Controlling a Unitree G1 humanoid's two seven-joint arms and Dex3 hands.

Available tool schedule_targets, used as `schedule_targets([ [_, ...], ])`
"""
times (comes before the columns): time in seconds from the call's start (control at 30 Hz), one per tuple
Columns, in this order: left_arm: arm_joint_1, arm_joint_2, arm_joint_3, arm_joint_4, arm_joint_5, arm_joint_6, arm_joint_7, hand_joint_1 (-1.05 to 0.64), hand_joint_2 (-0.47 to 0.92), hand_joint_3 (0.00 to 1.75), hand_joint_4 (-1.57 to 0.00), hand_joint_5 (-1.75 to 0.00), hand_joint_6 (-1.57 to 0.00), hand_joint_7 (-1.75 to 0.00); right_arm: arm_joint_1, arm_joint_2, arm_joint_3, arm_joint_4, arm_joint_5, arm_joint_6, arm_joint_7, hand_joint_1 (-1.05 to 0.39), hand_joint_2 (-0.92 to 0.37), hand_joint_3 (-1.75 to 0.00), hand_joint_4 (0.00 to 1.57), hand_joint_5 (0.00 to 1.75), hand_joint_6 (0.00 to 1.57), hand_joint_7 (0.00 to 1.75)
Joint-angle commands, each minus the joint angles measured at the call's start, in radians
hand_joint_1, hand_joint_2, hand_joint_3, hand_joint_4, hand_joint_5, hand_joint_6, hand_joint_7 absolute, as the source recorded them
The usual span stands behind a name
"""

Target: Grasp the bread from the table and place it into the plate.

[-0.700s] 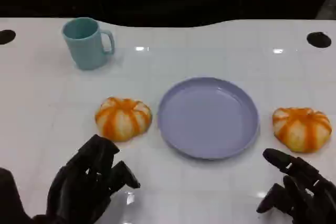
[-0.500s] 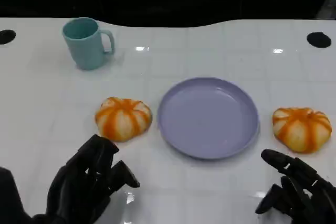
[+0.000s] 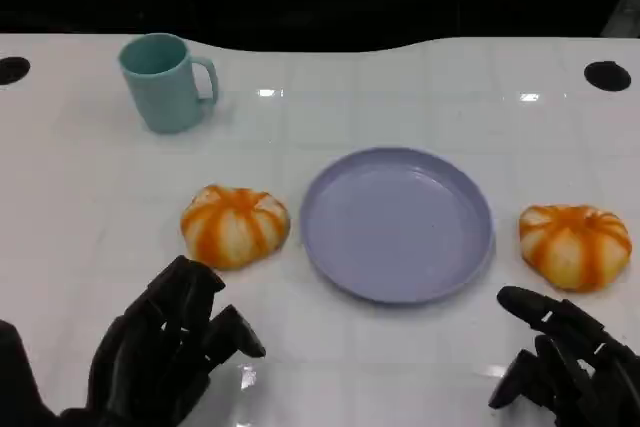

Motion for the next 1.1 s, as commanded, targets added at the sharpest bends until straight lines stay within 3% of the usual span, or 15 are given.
schedule_targets([
  [0.03,-0.005,0.017,-0.010,0.021,0.035,-0.076,-0.048,-0.55,0.92,0.41,-0.70,-1.75,-0.54,-1.61,-0.001,-0.015,-0.005,-0.010,0.004,0.006,-0.009,-0.83,-0.92,-0.19,0.65,1.55,0.94,0.62],
  [0.1,-0.019,0.035,-0.036,0.067,0.123,-0.239,-0.118,-0.56,0.92,0.40,-0.61,-1.75,-0.47,-1.47,-0.004,-0.015,-0.006,-0.006,0.005,0.007,-0.010,-0.83,-0.92,-0.19,0.64,1.55,0.93,0.63],
  [0.17,-0.033,0.045,-0.053,0.109,0.197,-0.371,-0.150,-0.56,0.92,0.40,-0.51,-1.50,-0.48,-0.99,-0.009,-0.014,-0.007,0.000,0.007,0.006,-0.008,-0.83,-0.92,-0.19,0.65,1.54,0.93,0.63],
  [0.3,-0.043,0.043,-0.059,0.156,0.220,-0.452,-0.168,-0.55,0.92,0.39,-0.49,-1.43,-0.50,-0.84,-0.010,-0.014,-0.007,0.002,0.008,0.006,-0.007,-0.83,-0.92,-0.19,0.65,1.54,0.93,0.63],
  [0.33,-0.060,0.084,-0.074,0.142,0.356,-0.538,-0.119,-0.55,0.92,0.39,-0.49,-1.43,-0.50,-0.83,-0.015,-0.011,-0.006,0.005,0.002,0.004,-0.014,-0.82,-0.92,-0.19,0.65,1.54,0.93,0.63],
  [0.37,-0.076,0.120,-0.084,0.129,0.472,-0.606,-0.075,-0.50,0.92,0.27,-0.34,-1.11,-0.40,-0.58,-0.019,-0.010,-0.004,0.008,-0.006,0.001,-0.021,-0.82,-0.92,-0.19,0.65,1.54,0.92,0.63],
  [0.47,-0.106,0.175,-0.101,0.118,0.672,-0.704,0.016,-0.45,0.92,0.13,-0.21,-0.81,-0.39,-0.27,-0.024,-0.008,-0.001,0.011,-0.016,-0.006,-0.032,-0.82,-0.92,-0.19,0.65,1.54,0.92,0.64],
  [0.67,-0.112,0.191,-0.122,0.141,0.699,-0.742,0.065,-0.44,0.92,0.11,-0.20,-0.76,-0.39,-0.21,-0.024,-0.008,0.000,0.011,-0.017,-0.008,-0.035,-0.82,-0.92,-0.20,0.64,1.54,0.91,0.65],
  [0.77,-0.196,0.319,-0.141,0.093,1.086,-0.780,0.227,-0.54,0.88,0.05,-0.04,-0.63,-0.32,-0.13,-0.029,-0.008,-0.003,0.018,-0.004,-0.010,-0.021,-0.81,-0.92,-0.20,0.63,1.55,0.90,0.65],
  [0.83,-0.222,0.363,-0.159,0.073,1.218,-0.767,0.277,-0.59,0.86,0.02,-0.01,-0.46,-0.27,-0.08,-0.032,-0.008,-0.005,0.025,0.003,-0.013,-0.011,-0.80,-0.92,-0.20,0.63,1.55,0.90,0.66],
  [1.1,-0.228,0.396,-0.198,0.072,1.262,-0.743,0.345,-0.60,0.86,0.01,0.00,-0.40,-0.26,-0.06,-0.033,-0.010,-0.005,0.030,0.007,-0.016,-0.007,-0.79,-0.92,-0.20,0.64,1.54,0.89,0.66],
])
